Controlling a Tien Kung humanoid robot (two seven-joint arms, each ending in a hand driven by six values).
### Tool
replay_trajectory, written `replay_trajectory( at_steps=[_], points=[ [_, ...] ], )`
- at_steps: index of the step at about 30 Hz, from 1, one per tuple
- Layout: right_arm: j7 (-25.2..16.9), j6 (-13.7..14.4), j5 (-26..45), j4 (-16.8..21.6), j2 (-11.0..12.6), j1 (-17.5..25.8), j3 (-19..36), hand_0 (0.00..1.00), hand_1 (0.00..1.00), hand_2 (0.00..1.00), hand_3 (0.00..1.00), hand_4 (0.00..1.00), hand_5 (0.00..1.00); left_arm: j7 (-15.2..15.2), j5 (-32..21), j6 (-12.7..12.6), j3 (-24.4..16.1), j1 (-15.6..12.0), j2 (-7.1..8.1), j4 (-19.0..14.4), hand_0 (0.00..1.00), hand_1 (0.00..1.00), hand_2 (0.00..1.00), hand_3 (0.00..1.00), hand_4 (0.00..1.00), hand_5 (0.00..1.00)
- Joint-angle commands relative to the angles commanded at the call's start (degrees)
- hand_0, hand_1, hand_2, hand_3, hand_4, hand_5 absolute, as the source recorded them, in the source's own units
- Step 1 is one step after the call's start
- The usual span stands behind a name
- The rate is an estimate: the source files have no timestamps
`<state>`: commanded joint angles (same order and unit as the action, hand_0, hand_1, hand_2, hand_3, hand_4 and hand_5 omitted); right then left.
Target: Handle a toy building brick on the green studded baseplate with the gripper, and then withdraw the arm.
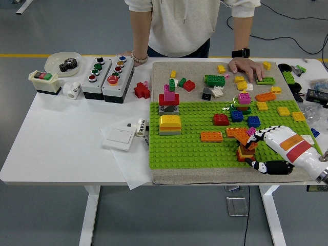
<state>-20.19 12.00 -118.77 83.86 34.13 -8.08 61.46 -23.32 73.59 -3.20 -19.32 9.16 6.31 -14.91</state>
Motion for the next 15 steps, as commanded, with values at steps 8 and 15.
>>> replay_trajectory(
  at_steps=[8, 15],
  points=[
    [-0.1, 0.0, 0.0, 0.2, 0.1, 0.2, 0.4, 0.555, 0.532, 0.587, 0.548, 0.725, 0.448, 0.1, 0.0, 0.1, 0.0, 0.1, 0.03, 0.0, 0.424, 0.475, 0.497, 0.595, 0.612, 0.769],
    [-0.2, -0.2, 0.0, 0.4, 0.2, 0.4, 0.5, 0.545, 0.526, 0.586, 0.546, 0.724, 0.446, 0.1, 0.0, 0.0, 0.0, 0.2, 0.01, 0.0, 0.424, 0.475, 0.498, 0.595, 0.612, 0.77]
  ],
)
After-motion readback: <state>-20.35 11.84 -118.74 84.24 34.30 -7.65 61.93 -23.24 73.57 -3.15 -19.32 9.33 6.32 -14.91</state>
